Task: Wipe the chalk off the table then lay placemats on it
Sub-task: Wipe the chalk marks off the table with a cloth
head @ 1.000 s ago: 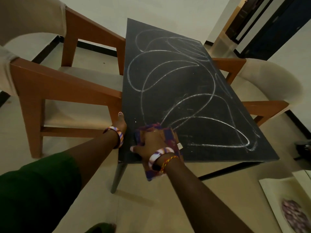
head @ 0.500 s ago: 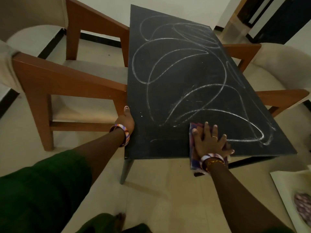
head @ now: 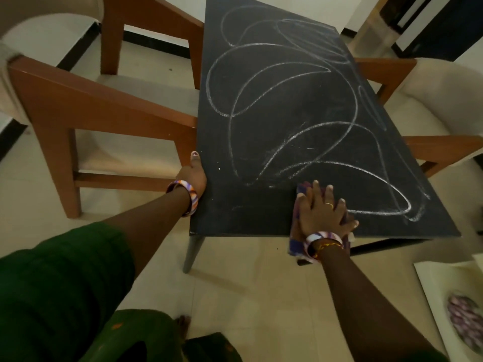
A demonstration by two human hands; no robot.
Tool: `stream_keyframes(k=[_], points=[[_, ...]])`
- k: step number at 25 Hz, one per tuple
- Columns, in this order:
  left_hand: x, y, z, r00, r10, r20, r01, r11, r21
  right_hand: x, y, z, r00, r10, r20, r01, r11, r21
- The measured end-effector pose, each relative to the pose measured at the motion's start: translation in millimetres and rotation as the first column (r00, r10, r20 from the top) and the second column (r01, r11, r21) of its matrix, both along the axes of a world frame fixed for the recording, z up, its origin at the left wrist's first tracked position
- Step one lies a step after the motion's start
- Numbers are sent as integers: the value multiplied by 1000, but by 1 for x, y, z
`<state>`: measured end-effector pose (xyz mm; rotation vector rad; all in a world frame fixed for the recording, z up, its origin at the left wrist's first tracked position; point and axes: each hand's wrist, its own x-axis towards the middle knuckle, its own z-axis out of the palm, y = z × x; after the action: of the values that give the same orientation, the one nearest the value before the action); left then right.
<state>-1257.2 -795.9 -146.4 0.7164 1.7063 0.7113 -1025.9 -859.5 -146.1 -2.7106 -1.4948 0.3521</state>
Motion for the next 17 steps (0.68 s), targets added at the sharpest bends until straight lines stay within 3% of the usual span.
stream_keyframes(k=[2, 3, 6, 8, 10, 12, 14, 16, 17], points=[[1, 0, 1, 1000, -8, -23, 8, 1000, -5, -12, 2, 2, 998, -64, 18, 64, 998, -14], [1, 0, 1, 999, -20, -41, 20, 1000, -5, -34, 3, 1, 1000, -1, 27, 1, 1000, -12], [1, -1, 4, 998, -31, -53, 31, 1000, -6, -113, -6, -7, 905, 422, 59, -423, 906, 2], [1, -2, 3, 998, -33, -56, 33, 999, 1, -121, -4, -9, 822, 566, 69, -566, 824, -18], [1, -2, 3, 996, -38, -84, 37, 999, -10, -79, 5, -8, 886, 456, 89, -459, 889, 12], [1, -1, 3, 993, -41, -106, 40, 999, -16, -17, 8, -5, 978, 203, 57, -204, 979, 14], [1, 1, 2, 994, -38, -106, 37, 999, -13, 18, 5, 3, 1000, -14, 9, 14, 1000, -9], [1, 1, 2, 994, -35, -103, 33, 999, -18, -4, 5, 5, 999, -31, 34, 32, 999, -18], [1, 1, 3, 994, -34, -108, 33, 999, -14, -31, 4, 4, 998, 56, 38, -55, 998, -15]])
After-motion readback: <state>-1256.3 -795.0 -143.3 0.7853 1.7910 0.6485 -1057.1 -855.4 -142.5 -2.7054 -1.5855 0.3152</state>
